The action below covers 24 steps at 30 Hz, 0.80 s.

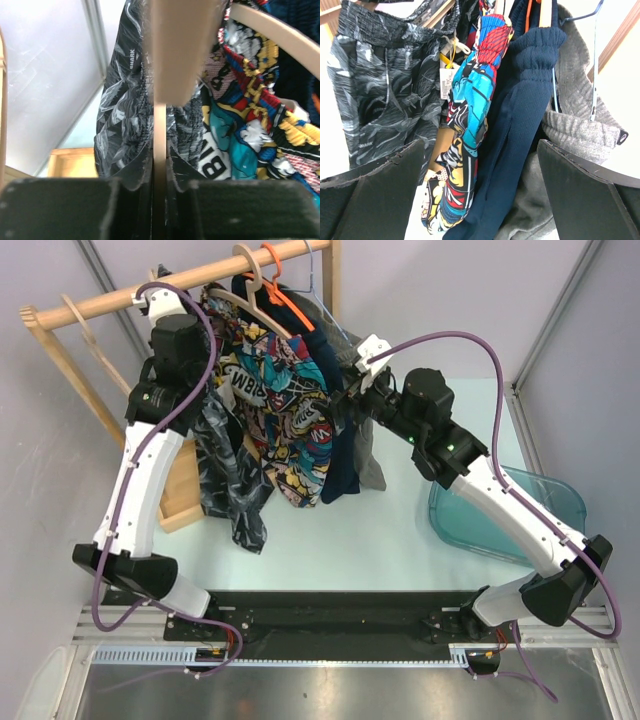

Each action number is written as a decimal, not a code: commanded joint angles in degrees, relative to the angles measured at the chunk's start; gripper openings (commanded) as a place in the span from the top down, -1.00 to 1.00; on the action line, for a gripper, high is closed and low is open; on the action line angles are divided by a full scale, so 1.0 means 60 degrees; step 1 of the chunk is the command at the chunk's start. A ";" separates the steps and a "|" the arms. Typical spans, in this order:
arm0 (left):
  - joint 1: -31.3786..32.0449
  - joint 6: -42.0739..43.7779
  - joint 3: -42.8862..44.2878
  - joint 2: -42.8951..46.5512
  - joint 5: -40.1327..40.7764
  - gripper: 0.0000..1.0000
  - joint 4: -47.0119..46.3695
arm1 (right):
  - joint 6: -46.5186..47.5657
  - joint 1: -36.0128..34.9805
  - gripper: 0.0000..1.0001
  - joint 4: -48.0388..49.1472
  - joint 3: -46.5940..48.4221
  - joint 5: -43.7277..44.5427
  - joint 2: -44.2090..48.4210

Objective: Place the shorts on the hanger

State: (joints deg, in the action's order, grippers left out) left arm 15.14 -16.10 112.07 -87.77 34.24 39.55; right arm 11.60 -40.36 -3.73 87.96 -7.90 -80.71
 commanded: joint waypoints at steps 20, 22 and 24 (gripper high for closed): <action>0.0758 0.1115 -0.2214 0.2543 -0.0845 -0.62 -0.2095 | -0.0175 0.0105 -0.99 -0.0155 -0.0305 0.0072 0.0575; 0.0773 0.1130 -0.1966 0.2572 -0.0814 -0.68 -0.1978 | -0.0204 0.0105 -0.99 -0.0141 -0.0320 0.0116 0.0619; 0.0759 0.1174 -0.1892 0.2762 -0.0799 -0.75 -0.2006 | -0.0219 0.0105 -0.99 -0.0126 -0.0334 0.0145 0.0648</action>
State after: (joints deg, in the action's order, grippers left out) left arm 19.35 -11.29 98.41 -73.43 28.36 29.63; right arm 11.18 -39.92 -6.02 86.08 -7.90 -79.31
